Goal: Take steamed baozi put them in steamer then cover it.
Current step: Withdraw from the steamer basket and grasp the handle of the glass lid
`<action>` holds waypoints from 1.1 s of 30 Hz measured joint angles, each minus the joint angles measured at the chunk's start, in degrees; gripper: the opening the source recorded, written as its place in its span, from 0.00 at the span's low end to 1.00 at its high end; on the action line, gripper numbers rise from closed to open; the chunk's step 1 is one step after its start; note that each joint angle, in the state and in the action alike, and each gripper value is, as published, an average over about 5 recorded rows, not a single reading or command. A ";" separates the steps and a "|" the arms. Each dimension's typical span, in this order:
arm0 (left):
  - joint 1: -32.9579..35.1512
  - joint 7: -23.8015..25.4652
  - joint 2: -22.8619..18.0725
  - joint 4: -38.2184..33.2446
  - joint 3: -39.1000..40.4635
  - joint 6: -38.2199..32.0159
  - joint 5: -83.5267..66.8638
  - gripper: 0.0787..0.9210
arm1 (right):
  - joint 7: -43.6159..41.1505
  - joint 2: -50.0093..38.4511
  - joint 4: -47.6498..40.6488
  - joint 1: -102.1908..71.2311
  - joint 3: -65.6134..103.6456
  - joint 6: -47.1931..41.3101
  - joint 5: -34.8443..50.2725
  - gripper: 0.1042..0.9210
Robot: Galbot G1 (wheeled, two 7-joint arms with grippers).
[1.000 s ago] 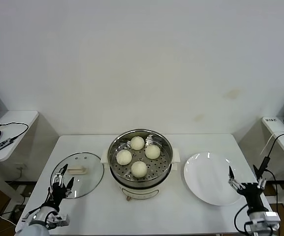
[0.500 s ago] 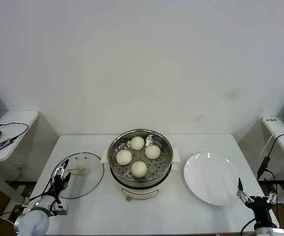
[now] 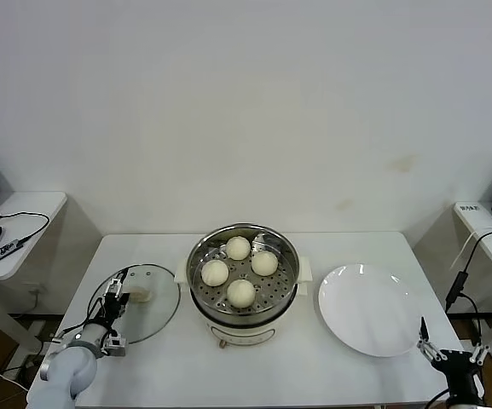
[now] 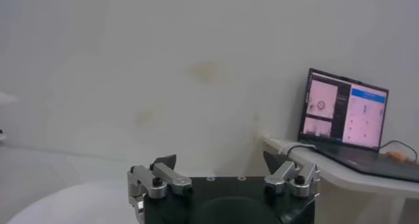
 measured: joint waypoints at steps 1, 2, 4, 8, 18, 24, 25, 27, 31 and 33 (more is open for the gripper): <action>-0.50 0.02 0.02 0.48 0.18 0.00 0.00 0.88 | -0.01 0.04 -0.13 0.06 -0.02 0.04 -0.08 0.88; -0.97 0.04 0.03 0.94 0.34 0.00 -0.02 0.88 | -0.01 0.08 -0.27 0.12 -0.04 0.07 -0.15 0.88; -1.83 0.04 -0.03 1.78 0.60 -0.01 -0.06 0.88 | -0.02 0.15 -0.52 0.25 -0.11 0.12 -0.27 0.88; -3.29 -0.02 -0.40 3.28 0.82 -0.03 -0.17 0.88 | -0.04 0.24 -0.89 0.41 -0.20 0.17 -0.51 0.88; -4.23 1.12 -0.33 4.64 1.64 0.18 -1.59 0.63 | -0.18 0.40 -1.30 0.28 -0.42 0.37 -1.19 0.88; -4.69 1.81 -0.21 4.72 2.03 0.26 -2.07 0.43 | -0.25 0.66 -1.54 0.17 -0.97 0.57 -1.67 0.88; -4.78 1.88 -0.21 4.79 2.07 0.26 -2.11 0.40 | -0.25 0.69 -1.56 0.15 -1.01 0.60 -1.74 0.88; -4.88 2.02 -0.22 4.91 2.12 0.27 -2.21 0.32 | -0.26 0.75 -1.59 0.10 -1.07 0.66 -1.85 0.88; -5.14 2.18 -0.30 5.11 2.22 0.31 -2.51 0.19 | -0.28 0.84 -1.73 0.06 -1.14 0.75 -2.01 0.88; -5.43 2.02 -0.42 5.34 2.25 0.31 -2.80 0.13 | -0.28 0.92 -1.80 0.08 -1.18 0.80 -2.09 0.88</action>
